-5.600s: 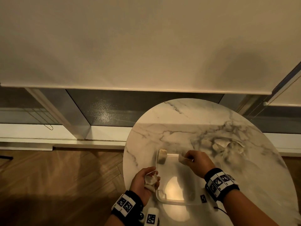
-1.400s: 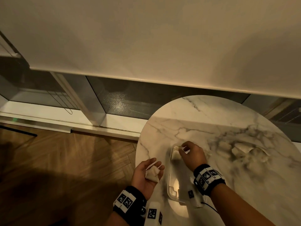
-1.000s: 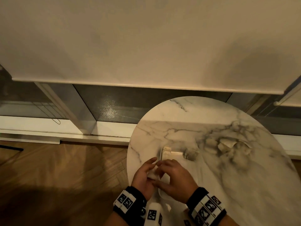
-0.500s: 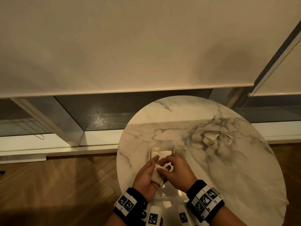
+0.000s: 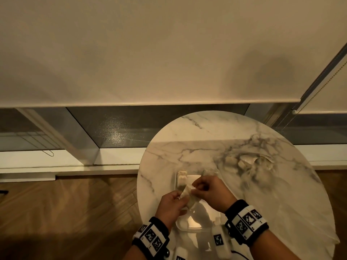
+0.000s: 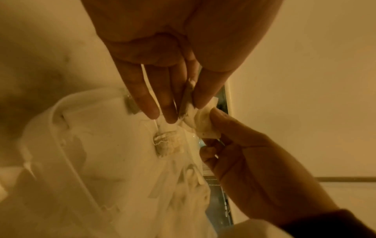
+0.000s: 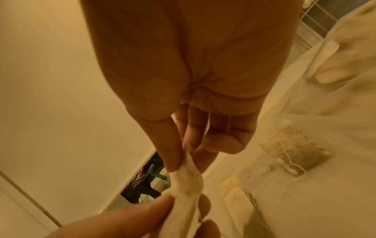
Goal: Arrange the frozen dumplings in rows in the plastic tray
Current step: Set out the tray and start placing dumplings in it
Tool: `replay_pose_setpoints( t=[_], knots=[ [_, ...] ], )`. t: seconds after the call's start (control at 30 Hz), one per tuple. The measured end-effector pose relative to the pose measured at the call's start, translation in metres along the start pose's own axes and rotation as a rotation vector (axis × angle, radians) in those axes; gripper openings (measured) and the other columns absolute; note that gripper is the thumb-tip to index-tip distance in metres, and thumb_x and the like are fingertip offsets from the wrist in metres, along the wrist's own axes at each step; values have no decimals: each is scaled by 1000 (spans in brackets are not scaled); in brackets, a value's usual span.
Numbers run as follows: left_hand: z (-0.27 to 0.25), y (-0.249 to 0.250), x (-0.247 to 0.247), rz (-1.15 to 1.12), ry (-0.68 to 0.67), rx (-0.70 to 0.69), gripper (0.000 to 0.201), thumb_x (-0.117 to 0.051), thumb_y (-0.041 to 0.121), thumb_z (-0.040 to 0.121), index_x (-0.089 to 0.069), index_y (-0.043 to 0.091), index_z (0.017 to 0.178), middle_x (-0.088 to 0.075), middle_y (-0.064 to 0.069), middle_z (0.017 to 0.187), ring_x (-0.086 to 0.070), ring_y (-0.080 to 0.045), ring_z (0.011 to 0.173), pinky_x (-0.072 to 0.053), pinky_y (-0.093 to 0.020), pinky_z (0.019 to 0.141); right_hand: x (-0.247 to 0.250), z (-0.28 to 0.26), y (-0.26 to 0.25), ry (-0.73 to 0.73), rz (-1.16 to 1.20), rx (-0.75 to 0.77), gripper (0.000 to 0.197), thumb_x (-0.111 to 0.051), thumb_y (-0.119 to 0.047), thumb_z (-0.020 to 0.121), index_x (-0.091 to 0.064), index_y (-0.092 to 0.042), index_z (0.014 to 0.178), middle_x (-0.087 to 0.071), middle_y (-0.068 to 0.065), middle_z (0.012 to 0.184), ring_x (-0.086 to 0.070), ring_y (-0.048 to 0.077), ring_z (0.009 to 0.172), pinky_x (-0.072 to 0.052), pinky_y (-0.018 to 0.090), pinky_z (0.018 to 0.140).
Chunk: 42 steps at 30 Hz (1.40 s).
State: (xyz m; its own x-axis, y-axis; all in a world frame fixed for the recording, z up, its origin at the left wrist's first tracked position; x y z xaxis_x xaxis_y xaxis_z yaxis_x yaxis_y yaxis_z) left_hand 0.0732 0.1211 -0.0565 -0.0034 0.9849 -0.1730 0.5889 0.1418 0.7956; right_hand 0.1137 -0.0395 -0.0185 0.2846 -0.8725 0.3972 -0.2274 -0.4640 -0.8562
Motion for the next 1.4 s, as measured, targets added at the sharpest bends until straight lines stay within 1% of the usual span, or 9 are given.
replay_pose_setpoints(
  t=[0.17,0.23,0.33,0.47,0.53,0.63,0.87,1.23,1.4],
  knots=[
    [8,0,8,71,99,-65,10,-70,10,87,-71,11,97,-76,-10,87,-72,-23,83,-56,-30,71,15,9,0,45,-125,57,6,-75,-13,85,-75,-19,84,-72,-3,78,-64,2,70,-53,21,71],
    [12,-2,15,117,170,-109,12,-71,5,85,-71,13,94,-75,-10,87,-70,-22,82,-56,-26,71,24,13,5,101,-198,61,3,-75,-18,85,-75,-21,84,-71,-8,78,-64,1,72,-52,18,71],
    [18,-3,28,360,301,-194,19,-73,8,83,-68,23,94,-70,3,95,-65,-11,86,-49,-11,70,34,22,19,138,-323,47,3,-75,-29,85,-74,-27,83,-69,-12,79,-63,3,74,-50,19,70],
    [29,-9,35,607,315,-160,38,-76,15,80,-60,28,111,-60,7,104,-59,-6,89,-45,-12,71,34,36,41,-32,-534,-42,8,-71,-26,87,-70,-32,82,-68,-12,85,-60,2,77,-44,14,70],
    [34,-15,38,610,305,-94,38,-75,12,80,-61,25,113,-62,7,101,-62,-7,87,-49,-17,74,32,43,52,-102,-633,-89,16,-68,-22,87,-68,-37,82,-69,-12,89,-63,7,83,-49,19,76],
    [38,-19,39,622,298,-47,34,-72,8,81,-64,20,112,-64,8,95,-63,-6,83,-48,-12,69,37,54,60,-43,-770,-142,17,-62,-23,88,-72,-35,91,-70,-8,98,-64,14,88,-54,29,81],
    [41,-18,41,602,265,-2,32,-74,7,80,-66,19,109,-66,7,91,-63,-4,80,-45,-7,59,46,72,54,28,-972,-137,20,-56,-34,93,-68,-35,108,-67,-1,108,-65,21,96,-53,32,80],
    [37,-13,40,559,254,16,30,-74,8,81,-65,20,106,-67,6,91,-64,-5,80,-44,-6,55,50,75,44,152,-998,-154,18,-48,-28,94,-66,-29,99,-65,-3,93,-58,18,81,-53,31,72],
    [36,-13,40,574,256,-1,29,-74,7,82,-65,19,107,-66,5,91,-63,-6,80,-45,-7,58,53,68,45,201,-922,-106,25,-55,-25,90,-65,-31,112,-64,-4,106,-60,21,97,-55,37,77]
  ],
)
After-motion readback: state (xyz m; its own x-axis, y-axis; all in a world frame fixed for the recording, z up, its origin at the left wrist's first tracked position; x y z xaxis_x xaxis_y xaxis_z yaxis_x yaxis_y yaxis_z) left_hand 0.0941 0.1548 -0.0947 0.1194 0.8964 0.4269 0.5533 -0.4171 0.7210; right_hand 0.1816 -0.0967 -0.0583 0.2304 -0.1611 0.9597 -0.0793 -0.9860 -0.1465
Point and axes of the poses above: each hand's wrist, its own z-axis towards the middle knuckle, its own x-axis out of the back of the hand, y = z × x, the point moved 5 cm from there along z, towards the middle knuckle
